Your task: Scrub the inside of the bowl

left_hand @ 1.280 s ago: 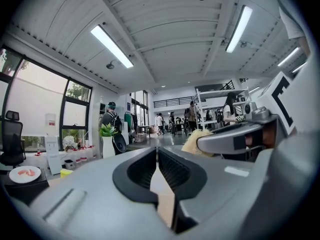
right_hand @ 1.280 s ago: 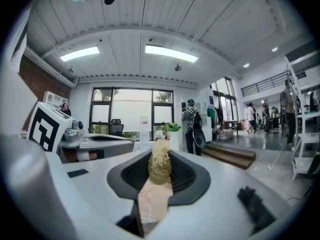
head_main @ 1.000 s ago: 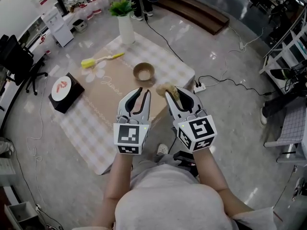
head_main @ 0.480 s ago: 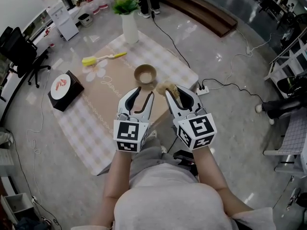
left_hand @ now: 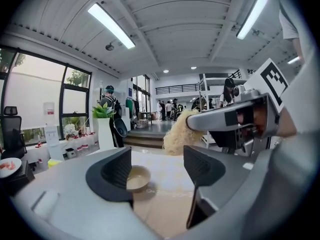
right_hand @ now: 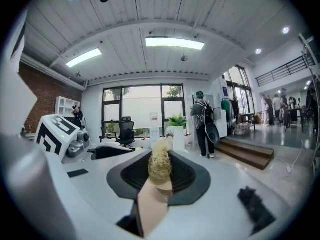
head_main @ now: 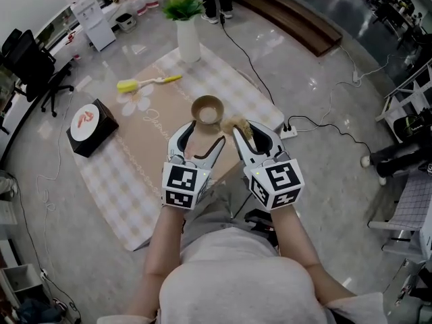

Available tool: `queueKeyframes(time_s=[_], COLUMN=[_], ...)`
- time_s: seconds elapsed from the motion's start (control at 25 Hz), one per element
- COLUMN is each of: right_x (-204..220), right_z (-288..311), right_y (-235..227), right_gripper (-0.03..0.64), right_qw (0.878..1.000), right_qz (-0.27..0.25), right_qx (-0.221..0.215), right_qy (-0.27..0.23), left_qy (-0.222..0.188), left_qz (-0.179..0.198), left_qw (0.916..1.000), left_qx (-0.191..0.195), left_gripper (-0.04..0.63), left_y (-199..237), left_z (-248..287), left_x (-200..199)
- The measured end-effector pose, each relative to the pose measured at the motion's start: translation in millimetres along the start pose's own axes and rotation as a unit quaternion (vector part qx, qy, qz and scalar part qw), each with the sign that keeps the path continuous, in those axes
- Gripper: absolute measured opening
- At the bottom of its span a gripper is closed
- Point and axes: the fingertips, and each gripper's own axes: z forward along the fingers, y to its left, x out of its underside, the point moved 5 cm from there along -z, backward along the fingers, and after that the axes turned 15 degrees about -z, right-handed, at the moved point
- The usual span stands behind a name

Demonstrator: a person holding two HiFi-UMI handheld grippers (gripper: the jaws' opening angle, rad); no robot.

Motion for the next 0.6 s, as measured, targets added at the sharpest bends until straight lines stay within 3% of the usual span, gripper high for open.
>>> queueKeyframes(time_s=[0.6], right_x=[28], right_z=[61], right_y=[-33], right_gripper=[0.098], right_qw=[0.998], right_qz=[-0.011], right_qx=[-0.036], right_qy=[0.044], left_qy=[0.072], left_qz=[-0.004], left_qw=[0.9972], left_qx=[-0.020], left_gripper=[0.397], left_y=[52], left_z=[61], left_x=[36])
